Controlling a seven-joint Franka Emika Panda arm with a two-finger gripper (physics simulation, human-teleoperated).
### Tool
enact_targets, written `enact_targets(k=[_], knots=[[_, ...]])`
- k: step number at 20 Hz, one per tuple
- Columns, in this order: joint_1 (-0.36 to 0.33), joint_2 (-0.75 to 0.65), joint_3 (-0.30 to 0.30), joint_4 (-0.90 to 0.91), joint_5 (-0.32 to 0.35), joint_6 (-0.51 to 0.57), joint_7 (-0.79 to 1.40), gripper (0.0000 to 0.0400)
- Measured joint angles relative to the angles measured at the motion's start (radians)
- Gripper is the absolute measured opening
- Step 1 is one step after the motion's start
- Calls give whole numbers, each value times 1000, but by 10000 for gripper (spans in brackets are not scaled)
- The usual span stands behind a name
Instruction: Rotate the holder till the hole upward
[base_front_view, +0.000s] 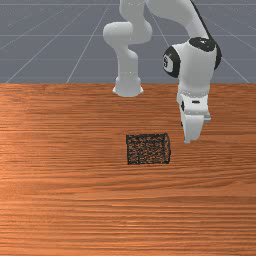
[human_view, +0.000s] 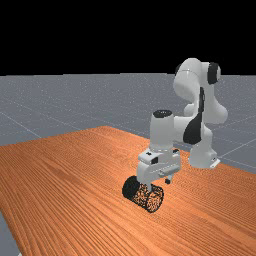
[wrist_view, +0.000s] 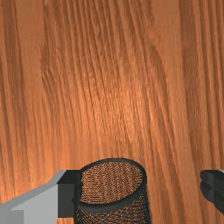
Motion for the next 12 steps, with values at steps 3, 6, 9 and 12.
enact_targets(k=[3, 6, 9, 12], knots=[[22, 49, 20, 94, 9, -96, 3, 400], [34, 137, 31, 163, 15, -105, 6, 400], [128, 233, -66, 158, -114, 6, 133, 400], [211, 361, -147, 308, -196, -149, 201, 400]])
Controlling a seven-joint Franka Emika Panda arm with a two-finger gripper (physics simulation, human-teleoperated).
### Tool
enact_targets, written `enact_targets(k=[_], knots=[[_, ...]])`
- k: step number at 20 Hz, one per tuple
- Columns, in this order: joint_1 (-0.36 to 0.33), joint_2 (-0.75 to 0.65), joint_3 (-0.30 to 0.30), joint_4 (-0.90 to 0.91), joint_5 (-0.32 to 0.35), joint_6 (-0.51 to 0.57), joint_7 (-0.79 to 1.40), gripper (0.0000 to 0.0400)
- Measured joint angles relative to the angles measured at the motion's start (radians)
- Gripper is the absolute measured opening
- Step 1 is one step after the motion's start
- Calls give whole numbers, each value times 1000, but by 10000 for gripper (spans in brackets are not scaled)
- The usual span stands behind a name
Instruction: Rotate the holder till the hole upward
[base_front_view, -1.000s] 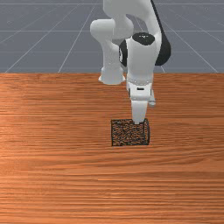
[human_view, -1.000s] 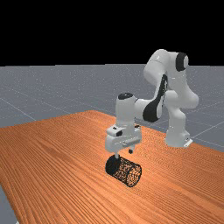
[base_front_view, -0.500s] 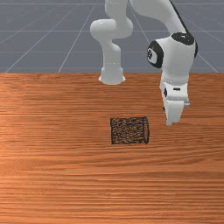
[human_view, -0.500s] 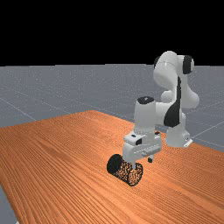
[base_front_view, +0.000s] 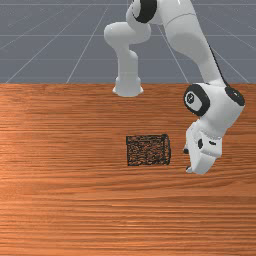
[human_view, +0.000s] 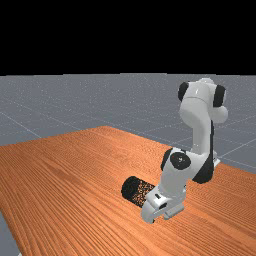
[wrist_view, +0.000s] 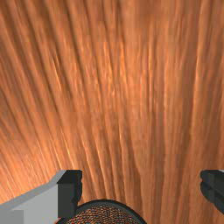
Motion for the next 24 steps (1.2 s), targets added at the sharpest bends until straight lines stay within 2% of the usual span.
enact_targets(k=[1, 2, 7, 10, 14, 15, 16, 17, 18, 24], knots=[[35, 89, -44, 152, -43, -147, -7, 400], [-88, -85, 98, -168, 107, 223, -87, 400], [70, 23, 21, 40, 7, 7, 70, 400], [108, 79, -6, 101, -26, -45, 106, 400], [157, 75, -52, 73, -85, -99, 151, 400], [222, 252, -159, 367, -188, -409, 147, 400], [225, 219, -160, 297, -194, -372, 164, 400], [204, 125, -130, 130, -169, -232, 182, 400], [190, 94, -120, 76, -160, -177, 177, 400], [171, 61, -128, 7, -170, -126, 167, 400]])
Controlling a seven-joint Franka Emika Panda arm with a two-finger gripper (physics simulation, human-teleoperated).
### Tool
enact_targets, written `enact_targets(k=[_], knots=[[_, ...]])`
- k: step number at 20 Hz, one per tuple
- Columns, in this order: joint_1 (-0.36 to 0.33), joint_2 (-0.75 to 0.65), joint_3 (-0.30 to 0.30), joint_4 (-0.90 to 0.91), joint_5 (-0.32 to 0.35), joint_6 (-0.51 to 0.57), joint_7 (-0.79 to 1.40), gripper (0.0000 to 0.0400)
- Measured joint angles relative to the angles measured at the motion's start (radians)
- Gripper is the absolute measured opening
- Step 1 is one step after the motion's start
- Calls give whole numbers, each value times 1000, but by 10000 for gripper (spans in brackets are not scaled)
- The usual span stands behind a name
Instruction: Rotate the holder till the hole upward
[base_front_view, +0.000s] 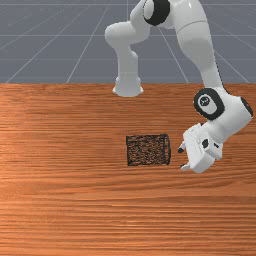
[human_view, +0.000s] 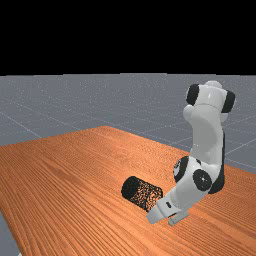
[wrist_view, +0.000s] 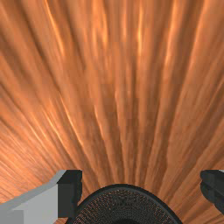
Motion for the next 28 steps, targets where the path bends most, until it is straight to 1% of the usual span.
enact_targets(k=[1, 2, 6, 8, 9, 10, 15, 17, 18, 20, 21, 22, 23, 24, 25, 26, 28], knots=[[-10, -12, 7, -20, 7, 25, -8, 400], [-5, -8, -2, -17, -2, 14, -3, 400], [-12, -23, -21, -57, -24, 34, -6, 400], [-26, -40, -21, -88, -24, 64, -16, 400], [-44, -45, -9, -93, -9, 68, -46, 400], [-35, -48, -24, -106, -26, 79, -23, 400], [-48, -64, -44, -148, -48, 109, -31, 400], [-72, -75, -35, -164, -37, 124, -65, 400], [-79, -89, -37, -192, -39, 163, -60, 400], [-95, -102, -35, -215, -37, 190, -75, 400], [-96, -102, -39, -217, -41, 190, -74, 259], [-90, -97, -48, -211, -50, 179, -66, 162], [-90, -95, -49, -207, -50, 170, -68, 132], [-81, -100, -54, -196, -57, 167, -61, 89], [-81, -101, -55, -191, -57, 163, -62, 90], [-84, -106, -55, -192, -55, 165, -64, 74], [-127, -149, -21, -232, -9, 215, -118, 61]])
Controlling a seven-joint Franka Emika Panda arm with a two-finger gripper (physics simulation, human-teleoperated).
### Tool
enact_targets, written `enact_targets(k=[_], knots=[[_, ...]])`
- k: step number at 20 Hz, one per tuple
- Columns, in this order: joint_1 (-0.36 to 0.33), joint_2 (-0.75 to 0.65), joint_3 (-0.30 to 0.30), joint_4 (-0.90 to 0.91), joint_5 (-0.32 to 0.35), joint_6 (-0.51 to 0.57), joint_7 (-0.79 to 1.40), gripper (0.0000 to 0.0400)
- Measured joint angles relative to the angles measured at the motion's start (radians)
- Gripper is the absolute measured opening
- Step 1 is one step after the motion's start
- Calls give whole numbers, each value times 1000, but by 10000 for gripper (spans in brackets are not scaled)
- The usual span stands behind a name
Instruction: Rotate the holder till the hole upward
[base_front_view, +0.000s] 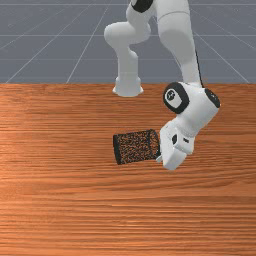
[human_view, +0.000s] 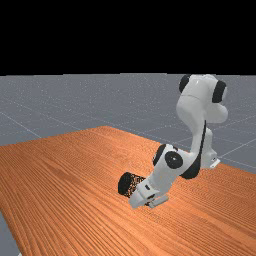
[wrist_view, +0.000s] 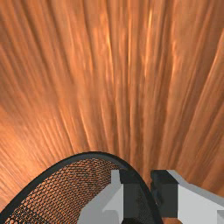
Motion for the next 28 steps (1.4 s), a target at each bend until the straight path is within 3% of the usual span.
enact_targets(k=[3, 6, 8, 9, 11, 13, 14, 15, 18, 21, 26, 28], knots=[[-29, -49, 27, -33, 41, 13, -52, 37], [-20, -72, 17, -38, 34, -5, -49, 32], [-65, -104, 58, -65, 97, 24, -118, 34], [-99, -121, 90, -79, 147, 37, -170, 35], [-221, -153, 211, -98, 351, 30, -379, 40], [-219, -199, 197, -112, 371, 19, -397, 39], [-249, -216, 221, -112, 445, -13, -465, 38], [-213, -248, 178, -123, 390, -4, -410, 37], [-297, -299, 230, -91, 663, -205, -639, 42], [-301, -403, 195, -122, 777, -291, -746, 42], [-247, -633, 102, -459, 940, -284, -894, 42], [-277, -632, 67, -445, 982, -345, -977, 41]])
